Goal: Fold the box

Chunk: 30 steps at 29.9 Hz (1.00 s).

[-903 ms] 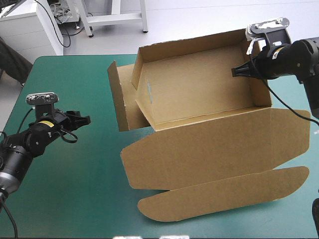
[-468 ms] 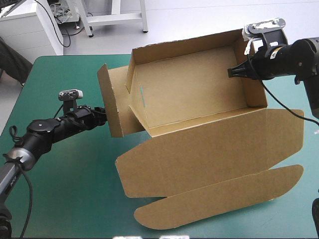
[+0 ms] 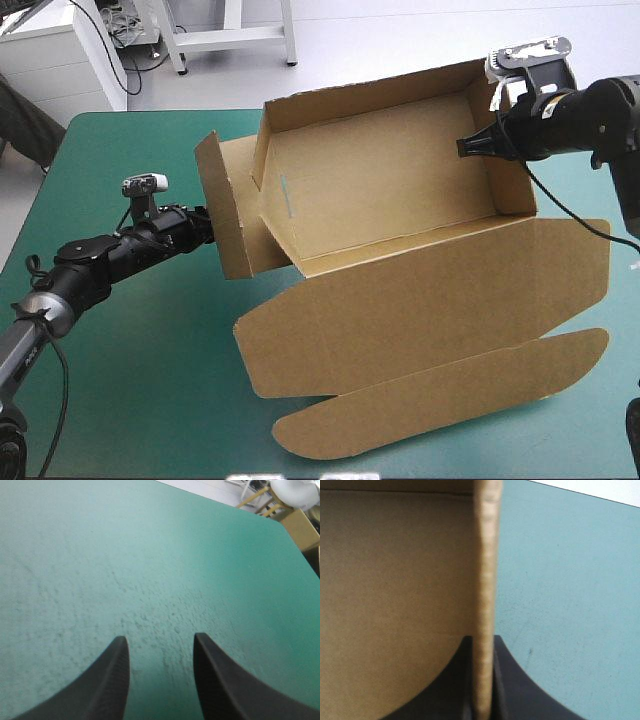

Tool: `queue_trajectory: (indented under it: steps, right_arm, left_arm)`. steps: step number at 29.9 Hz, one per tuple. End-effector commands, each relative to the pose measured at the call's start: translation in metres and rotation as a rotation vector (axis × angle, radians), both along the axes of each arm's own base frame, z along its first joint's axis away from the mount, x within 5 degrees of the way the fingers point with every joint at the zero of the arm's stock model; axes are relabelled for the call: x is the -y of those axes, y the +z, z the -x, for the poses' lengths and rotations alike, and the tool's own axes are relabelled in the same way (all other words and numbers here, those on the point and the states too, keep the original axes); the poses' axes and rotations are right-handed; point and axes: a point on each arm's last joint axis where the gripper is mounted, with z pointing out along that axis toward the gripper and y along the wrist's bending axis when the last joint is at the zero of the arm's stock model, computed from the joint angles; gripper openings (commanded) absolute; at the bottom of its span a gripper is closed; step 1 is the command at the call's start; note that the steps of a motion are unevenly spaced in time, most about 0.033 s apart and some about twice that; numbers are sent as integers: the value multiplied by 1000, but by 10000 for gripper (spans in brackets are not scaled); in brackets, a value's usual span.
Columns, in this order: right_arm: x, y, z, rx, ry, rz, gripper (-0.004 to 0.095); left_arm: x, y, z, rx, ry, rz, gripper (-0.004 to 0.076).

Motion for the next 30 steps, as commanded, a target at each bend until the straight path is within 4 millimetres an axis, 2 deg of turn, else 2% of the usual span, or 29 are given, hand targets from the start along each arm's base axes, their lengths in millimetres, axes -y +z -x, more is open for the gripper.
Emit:
queue_trajectory:
  steps: [1,6,9,11,14,19,30]
  right_arm:
    - [3,17,16,51,2,-21,-20]
    - [3,17,16,51,2,-21,-20]
    - [3,17,16,51,2,-21,-20]
    - [3,17,16,50,4,-24,-20]
    - [2,17,16,49,9,-31,-20]
    - [1,17,16,48,13,-39,-20]
    - [0,17,17,45,21,-52,-20]
  left_arm:
    - [4,23,7,74,-116,58,300]
    - [-20,27,15,82,-203,130,321]
    - [-39,38,23,128,-242,256,321]
    - [-45,45,28,183,-289,314,321]
    - [-45,47,28,209,-300,316,321]
    - [-47,34,24,132,-244,195,321]
    - [-39,43,27,165,-297,290,314]
